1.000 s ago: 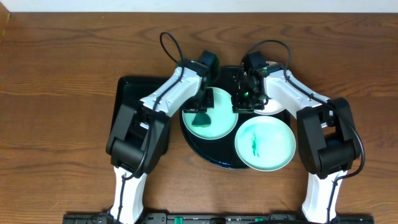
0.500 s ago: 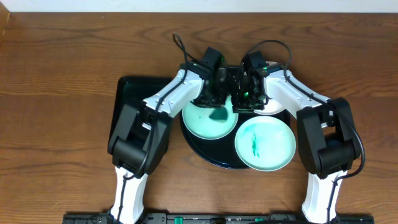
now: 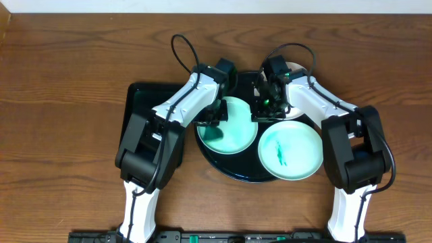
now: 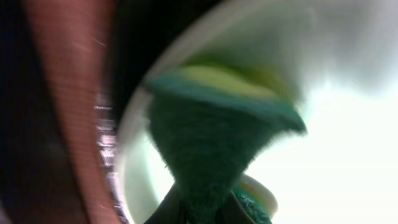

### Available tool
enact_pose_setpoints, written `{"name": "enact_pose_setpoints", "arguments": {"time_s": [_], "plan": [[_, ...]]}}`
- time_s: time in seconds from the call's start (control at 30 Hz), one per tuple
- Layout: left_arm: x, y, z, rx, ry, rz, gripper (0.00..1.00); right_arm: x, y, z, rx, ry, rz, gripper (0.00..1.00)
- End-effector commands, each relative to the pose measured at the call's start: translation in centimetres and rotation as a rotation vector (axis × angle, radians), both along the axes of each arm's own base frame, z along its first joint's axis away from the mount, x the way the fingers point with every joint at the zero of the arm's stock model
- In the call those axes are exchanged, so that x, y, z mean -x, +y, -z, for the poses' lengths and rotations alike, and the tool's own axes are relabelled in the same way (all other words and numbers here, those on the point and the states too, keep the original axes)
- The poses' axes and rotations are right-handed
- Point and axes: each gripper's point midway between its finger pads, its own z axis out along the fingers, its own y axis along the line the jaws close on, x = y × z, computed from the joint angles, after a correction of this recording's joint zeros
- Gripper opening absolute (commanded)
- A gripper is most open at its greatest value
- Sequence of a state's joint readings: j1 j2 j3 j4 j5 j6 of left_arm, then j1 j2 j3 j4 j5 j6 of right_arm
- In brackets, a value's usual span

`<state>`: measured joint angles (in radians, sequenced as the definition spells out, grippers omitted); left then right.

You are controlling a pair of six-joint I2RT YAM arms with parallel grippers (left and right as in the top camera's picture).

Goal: Clean dirty plates on tray and stack at the side
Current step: 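Scrub mint plate surface with sponge while right gripper holds plate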

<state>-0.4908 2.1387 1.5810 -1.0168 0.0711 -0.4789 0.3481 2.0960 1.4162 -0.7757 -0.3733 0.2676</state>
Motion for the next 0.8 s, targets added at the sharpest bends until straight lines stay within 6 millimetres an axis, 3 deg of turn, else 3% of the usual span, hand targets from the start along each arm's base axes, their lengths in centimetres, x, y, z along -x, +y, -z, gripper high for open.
{"name": "enact_pose_setpoints", "arguments": {"time_s": [0.0, 0.1, 0.23, 0.33, 0.4, 0.47, 0.63, 0.7, 0.77], "plan": [[4.2, -5.2, -0.2, 0.309, 0.187, 0.181, 0.07, 2.1, -0.2, 2.4, 0.028, 0.082, -0.015, 0.01], [5.0, -8.4, -1.5, 0.513, 0.211, 0.274, 0.07, 2.1, -0.2, 2.4, 0.029, 0.083, -0.015, 0.01], [2.5, -8.6, -0.8, 0.485, 0.101, 0.263, 0.07, 2.1, -0.2, 2.4, 0.029, 0.083, -0.015, 0.01], [-0.9, -5.6, 0.6, 0.267, -0.026, 0.105, 0.07, 2.1, -0.2, 2.4, 0.029, 0.083, -0.015, 0.01], [-3.9, -0.9, 1.0, -0.01, -0.184, -0.053, 0.07, 2.1, -0.2, 2.4, 0.03, 0.083, -0.015, 0.01], [-4.9, 1.5, 0.6, -0.146, -0.26, -0.106, 0.07, 2.1, -0.3, 2.4, 0.032, 0.082, -0.015, 0.01], [-4.1, 4.1, -0.3, -0.287, -0.267, -0.165, 0.07, 2.0, -0.3, 2.4, 0.032, 0.08, -0.015, 0.01], [-2.7, 3.9, 0.0, -0.271, -0.204, -0.156, 0.07, 2.0, -0.3, 2.4, 0.032, 0.079, -0.015, 0.01], [-0.5, 2.0, 0.5, -0.167, -0.081, -0.118, 0.07, 2.0, -0.3, 2.4, 0.032, 0.079, -0.015, 0.01]]}}
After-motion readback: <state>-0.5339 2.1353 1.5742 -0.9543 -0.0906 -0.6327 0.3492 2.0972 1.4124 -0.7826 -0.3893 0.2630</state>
